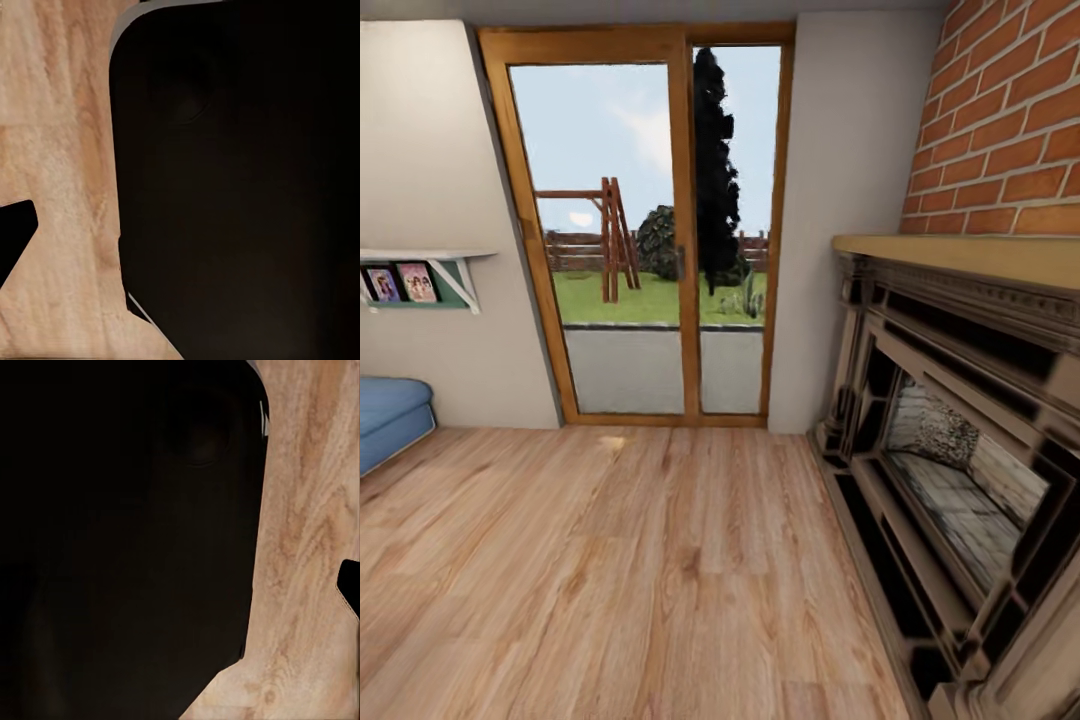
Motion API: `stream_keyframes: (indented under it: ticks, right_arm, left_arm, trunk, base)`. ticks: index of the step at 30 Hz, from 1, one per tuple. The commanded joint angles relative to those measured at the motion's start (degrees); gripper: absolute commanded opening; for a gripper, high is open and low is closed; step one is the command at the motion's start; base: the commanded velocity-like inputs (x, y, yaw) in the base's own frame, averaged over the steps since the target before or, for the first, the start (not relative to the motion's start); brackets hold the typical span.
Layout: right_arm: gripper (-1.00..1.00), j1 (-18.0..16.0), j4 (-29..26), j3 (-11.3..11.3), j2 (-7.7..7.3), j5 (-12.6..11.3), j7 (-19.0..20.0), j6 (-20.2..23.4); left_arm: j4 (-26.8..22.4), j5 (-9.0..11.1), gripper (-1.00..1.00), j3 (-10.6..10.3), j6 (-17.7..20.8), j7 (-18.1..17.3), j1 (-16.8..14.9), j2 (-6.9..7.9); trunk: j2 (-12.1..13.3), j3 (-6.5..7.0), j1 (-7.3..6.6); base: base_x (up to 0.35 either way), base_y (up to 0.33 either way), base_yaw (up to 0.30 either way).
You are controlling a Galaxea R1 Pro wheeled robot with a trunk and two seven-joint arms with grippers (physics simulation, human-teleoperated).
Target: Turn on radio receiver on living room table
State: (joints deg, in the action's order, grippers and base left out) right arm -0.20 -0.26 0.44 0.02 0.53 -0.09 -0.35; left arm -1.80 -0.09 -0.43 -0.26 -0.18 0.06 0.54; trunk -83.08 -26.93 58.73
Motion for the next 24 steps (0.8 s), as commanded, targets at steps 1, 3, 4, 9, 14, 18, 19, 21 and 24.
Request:
stream_keyframes:
  ticks: [1,3,4,9,14,18,19,21,24]
  right_arm:
    - [1.00,0.00,0.00,0.00,0.00,0.00,0.00,0.00]
    - [1.00,0.02,0.00,0.00,-0.01,0.00,0.00,0.00]
    - [1.00,0.00,0.00,0.00,0.00,0.00,0.00,0.00]
    - [1.00,0.00,0.00,0.00,0.01,0.00,0.00,0.00]
    - [1.00,0.02,0.00,0.00,0.02,0.00,0.00,0.00]
    - [1.00,0.01,0.00,0.00,0.03,0.00,0.00,0.00]
    - [1.00,0.01,0.00,0.00,0.01,0.00,0.00,0.00]
    - [1.00,0.01,0.00,0.00,-0.01,0.00,0.00,0.00]
    - [1.00,0.02,0.00,0.00,0.01,-0.02,0.00,0.00]
  left_arm:
    - [-0.01,0.00,1.00,0.00,0.00,0.00,0.01,0.00]
    - [-0.01,0.00,1.00,0.04,0.00,0.00,0.02,-0.01]
    - [-0.03,0.00,1.00,0.04,0.00,0.00,0.03,-0.01]
    - [0.00,0.00,1.00,0.00,0.00,0.00,0.02,-0.01]
    - [0.01,0.00,1.00,0.02,0.00,0.00,0.03,-0.01]
    - [0.02,0.00,1.00,-0.01,0.00,0.00,0.01,-0.01]
    - [-0.01,0.00,1.00,0.01,0.00,0.00,0.00,-0.01]
    - [-0.03,0.00,1.00,-0.01,0.00,0.00,0.02,-0.01]
    - [-0.01,0.00,1.00,0.00,0.00,0.00,0.00,0.01]
  trunk:
    - [0.00,0.00,0.00]
    - [0.00,0.00,0.00]
    - [0.00,0.00,0.00]
    - [0.00,0.00,0.00]
    - [0.00,0.00,0.00]
    - [0.00,0.00,0.00]
    - [0.00,0.00,0.00]
    - [0.00,0.00,0.00]
    - [0.00,0.00,0.00]
  base:
    - [0.000,0.000,0.274]
    - [0.000,0.000,0.274]
    - [0.000,0.000,0.274]
    - [0.000,0.000,0.274]
    - [0.000,0.000,0.274]
    - [0.000,0.000,0.274]
    - [0.000,0.000,0.274]
    - [0.000,0.000,0.274]
    - [0.000,0.000,0.274]
